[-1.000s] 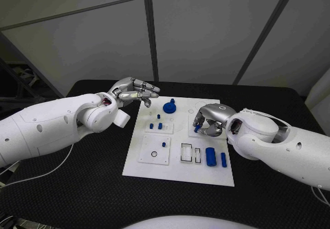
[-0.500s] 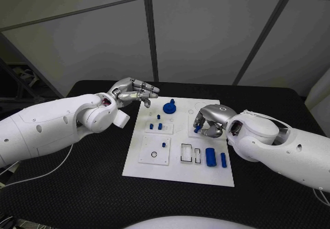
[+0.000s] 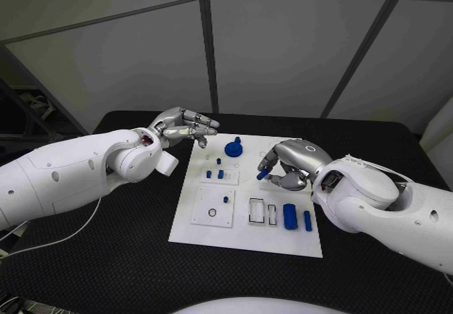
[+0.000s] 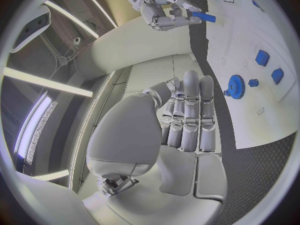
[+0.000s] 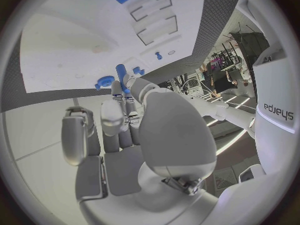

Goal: Assemble the parts on the task board

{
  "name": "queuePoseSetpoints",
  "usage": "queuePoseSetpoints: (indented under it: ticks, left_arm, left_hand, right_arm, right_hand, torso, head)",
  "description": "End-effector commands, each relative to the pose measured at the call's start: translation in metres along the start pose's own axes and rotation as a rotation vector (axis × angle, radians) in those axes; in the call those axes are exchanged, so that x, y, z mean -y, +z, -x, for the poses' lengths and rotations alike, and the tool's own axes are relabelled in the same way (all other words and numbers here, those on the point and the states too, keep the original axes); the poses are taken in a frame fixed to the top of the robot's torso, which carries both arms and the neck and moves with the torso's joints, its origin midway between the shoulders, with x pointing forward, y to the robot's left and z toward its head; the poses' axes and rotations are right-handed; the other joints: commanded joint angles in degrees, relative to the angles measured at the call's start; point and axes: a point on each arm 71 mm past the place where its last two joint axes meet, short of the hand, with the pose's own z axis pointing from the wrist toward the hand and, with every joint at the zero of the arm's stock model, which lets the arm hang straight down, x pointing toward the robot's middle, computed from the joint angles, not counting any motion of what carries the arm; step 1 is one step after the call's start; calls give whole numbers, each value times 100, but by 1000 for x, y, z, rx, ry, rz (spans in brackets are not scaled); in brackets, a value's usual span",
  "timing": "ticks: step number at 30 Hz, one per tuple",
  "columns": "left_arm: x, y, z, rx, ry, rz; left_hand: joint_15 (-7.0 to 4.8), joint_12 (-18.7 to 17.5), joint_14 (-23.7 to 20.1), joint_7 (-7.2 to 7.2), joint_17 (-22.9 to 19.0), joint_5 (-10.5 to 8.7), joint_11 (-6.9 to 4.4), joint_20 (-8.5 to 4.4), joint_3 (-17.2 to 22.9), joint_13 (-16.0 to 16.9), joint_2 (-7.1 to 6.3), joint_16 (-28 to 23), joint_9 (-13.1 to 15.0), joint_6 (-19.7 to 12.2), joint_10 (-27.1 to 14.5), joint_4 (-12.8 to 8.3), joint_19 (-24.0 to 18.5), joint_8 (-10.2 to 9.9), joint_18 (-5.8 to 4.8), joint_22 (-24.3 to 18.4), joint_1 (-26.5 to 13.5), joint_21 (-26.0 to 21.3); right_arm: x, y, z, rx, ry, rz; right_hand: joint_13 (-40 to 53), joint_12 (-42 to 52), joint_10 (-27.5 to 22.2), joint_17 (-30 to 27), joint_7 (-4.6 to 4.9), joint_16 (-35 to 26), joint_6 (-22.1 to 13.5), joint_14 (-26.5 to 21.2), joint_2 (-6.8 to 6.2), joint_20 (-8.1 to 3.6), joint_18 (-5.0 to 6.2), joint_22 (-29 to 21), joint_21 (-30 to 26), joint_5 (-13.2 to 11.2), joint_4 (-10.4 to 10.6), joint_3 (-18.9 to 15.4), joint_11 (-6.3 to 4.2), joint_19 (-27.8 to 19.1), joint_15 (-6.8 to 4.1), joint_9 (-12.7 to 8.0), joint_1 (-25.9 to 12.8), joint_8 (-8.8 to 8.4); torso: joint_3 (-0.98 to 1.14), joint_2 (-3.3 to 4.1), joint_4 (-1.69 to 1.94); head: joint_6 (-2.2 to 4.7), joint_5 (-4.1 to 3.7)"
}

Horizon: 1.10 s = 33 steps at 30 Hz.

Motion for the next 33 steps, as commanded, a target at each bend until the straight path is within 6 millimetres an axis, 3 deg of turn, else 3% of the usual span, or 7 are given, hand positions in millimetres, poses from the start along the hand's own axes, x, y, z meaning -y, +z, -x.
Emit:
queuePoseSetpoints:
  ticks: [1,7,11,15,21,33]
  left_arm:
    - [1,1,-1,-6,-5,-6]
    - [1,2,-3,-11,-7,-7]
    - [1,4,-4,-14,-8,-8]
    - [1,5,-6,-18,-9,-8]
    - [1,6,-7,-19,-9,-9]
    - [1,7,-8,-21,-10,-9]
  left_hand:
    - [31,-13,26,19,-5,-15,-15,1,-15,5,26,-24,-8,-32,-40,-11,-31,-23,-67,4,-40,-21]
    - [31,-13,26,19,-5,-15,-15,1,-15,5,26,-24,-8,-32,-40,-11,-31,-23,-67,4,-40,-21]
    - [31,-13,26,19,-5,-15,-15,1,-15,5,26,-24,-8,-32,-40,-11,-31,-23,-67,4,-40,-21]
    - [31,-13,26,19,-6,-15,-15,1,-15,5,28,-25,-8,-31,-40,-12,-30,-23,-67,4,-40,-21]
    - [31,-12,28,20,-6,-13,-15,1,-14,7,35,-29,-7,-30,-40,-13,-30,-22,-66,4,-39,-23]
    - [31,-12,28,20,-6,-13,-15,1,-14,7,35,-29,-7,-30,-40,-13,-30,-22,-66,4,-39,-23]
  right_arm:
    - [-18,3,5,56,54,69]
    - [-51,16,-1,34,117,155]
    - [-75,25,-17,-5,148,216]
    - [-89,32,-34,-49,158,253]
    - [-95,39,-53,-109,138,268]
    - [-96,44,-67,-178,85,259]
  right_hand:
    - [6,-24,52,10,6,37,50,-8,19,-35,-19,1023,37,24,-28,13,-6,318,-48,10,-17,27]
    - [6,-29,54,8,6,37,54,-8,23,-36,-16,1015,28,28,-30,16,-6,313,-49,11,-17,26]
    - [6,-34,53,-7,7,30,52,-11,26,-38,-13,1004,15,32,-31,18,-5,306,-50,12,-18,24]
    - [5,-39,51,-13,8,27,51,-12,29,-39,-11,999,9,36,-33,20,-4,303,-51,12,-19,21]
    - [4,-61,46,-20,12,25,42,-15,34,-42,-14,1009,20,49,-49,30,-1,309,-52,13,-14,8]
    - [1,-93,31,-33,20,21,32,-19,48,-43,-14,1007,16,58,-54,38,9,307,-48,14,-30,-9]
  torso:
    - [-5,5,4]
    - [-10,10,17]
    - [-1,18,10]
    - [-9,14,10]
    - [-4,19,0]
    - [0,9,-4]
  head:
    - [-8,24]
    - [-16,42]
    - [-33,92]
    - [-50,114]
    - [-90,179]
    - [-147,229]
